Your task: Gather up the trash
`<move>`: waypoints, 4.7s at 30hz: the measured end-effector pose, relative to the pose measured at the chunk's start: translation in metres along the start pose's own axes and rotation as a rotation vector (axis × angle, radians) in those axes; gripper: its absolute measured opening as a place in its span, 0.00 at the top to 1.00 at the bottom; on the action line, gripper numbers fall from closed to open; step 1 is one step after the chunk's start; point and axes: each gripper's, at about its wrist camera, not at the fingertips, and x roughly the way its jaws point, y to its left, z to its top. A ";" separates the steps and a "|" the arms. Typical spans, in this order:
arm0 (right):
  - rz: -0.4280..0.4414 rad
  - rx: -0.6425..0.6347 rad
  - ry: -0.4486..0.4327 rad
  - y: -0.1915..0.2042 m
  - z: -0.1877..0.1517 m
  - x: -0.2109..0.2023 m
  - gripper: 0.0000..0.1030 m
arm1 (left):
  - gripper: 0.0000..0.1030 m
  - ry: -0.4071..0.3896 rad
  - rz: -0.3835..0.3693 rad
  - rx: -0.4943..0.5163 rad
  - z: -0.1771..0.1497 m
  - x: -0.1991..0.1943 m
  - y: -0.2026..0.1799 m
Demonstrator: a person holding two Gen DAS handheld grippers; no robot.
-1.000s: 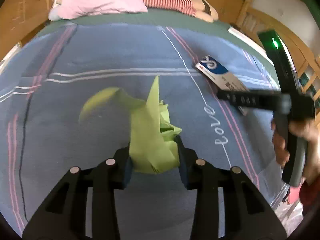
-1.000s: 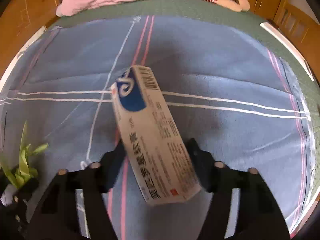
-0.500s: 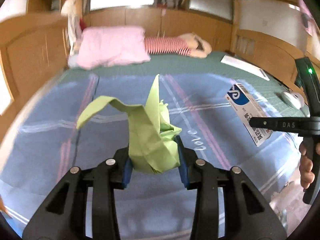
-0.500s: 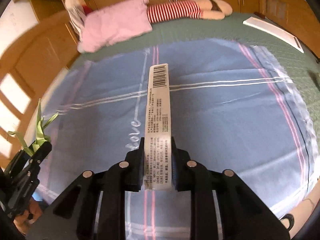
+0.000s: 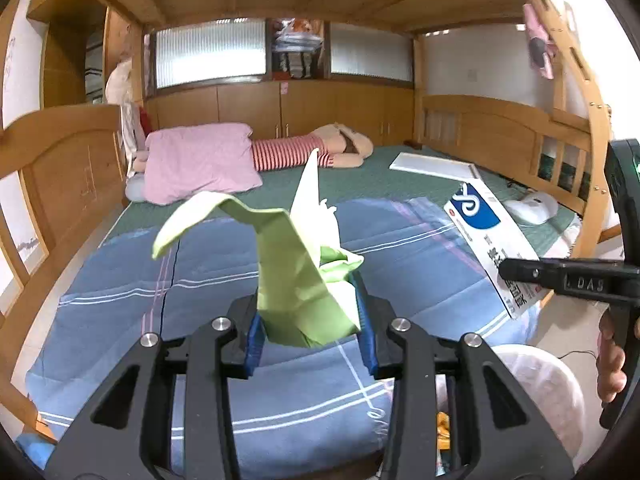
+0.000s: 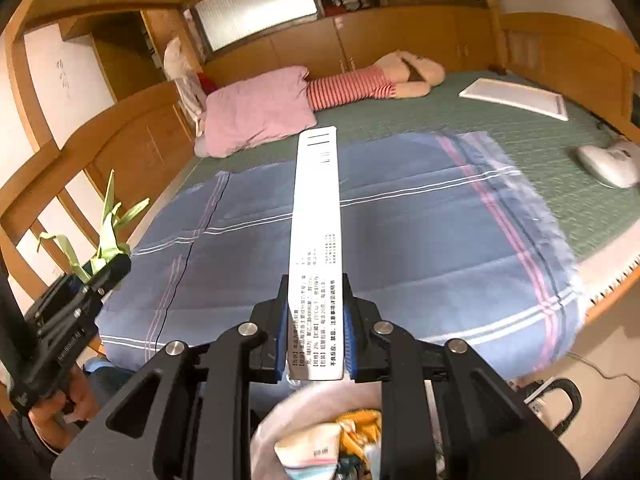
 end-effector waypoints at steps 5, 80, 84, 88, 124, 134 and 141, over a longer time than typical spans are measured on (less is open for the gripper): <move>-0.008 0.012 -0.041 -0.003 -0.011 -0.040 0.78 | 0.63 -0.035 -0.044 0.022 0.006 -0.031 -0.018; -0.347 -0.134 -0.289 0.050 -0.072 -0.145 0.03 | 0.03 -0.042 0.216 -0.112 0.002 -0.150 -0.028; -0.346 -0.133 -0.289 0.050 -0.072 -0.145 0.03 | 0.03 -0.042 0.214 -0.109 0.002 -0.152 -0.031; -0.350 -0.135 -0.290 0.051 -0.071 -0.143 0.03 | 0.03 -0.043 0.211 -0.106 0.002 -0.153 -0.031; -0.352 -0.129 -0.275 0.052 -0.074 -0.135 0.03 | 0.03 -0.037 0.206 -0.100 0.003 -0.153 -0.031; -0.353 -0.123 -0.270 0.050 -0.076 -0.133 0.03 | 0.03 -0.034 0.206 -0.100 0.002 -0.152 -0.030; -0.350 -0.126 -0.260 0.051 -0.078 -0.129 0.03 | 0.03 -0.024 0.205 -0.109 -0.003 -0.151 -0.028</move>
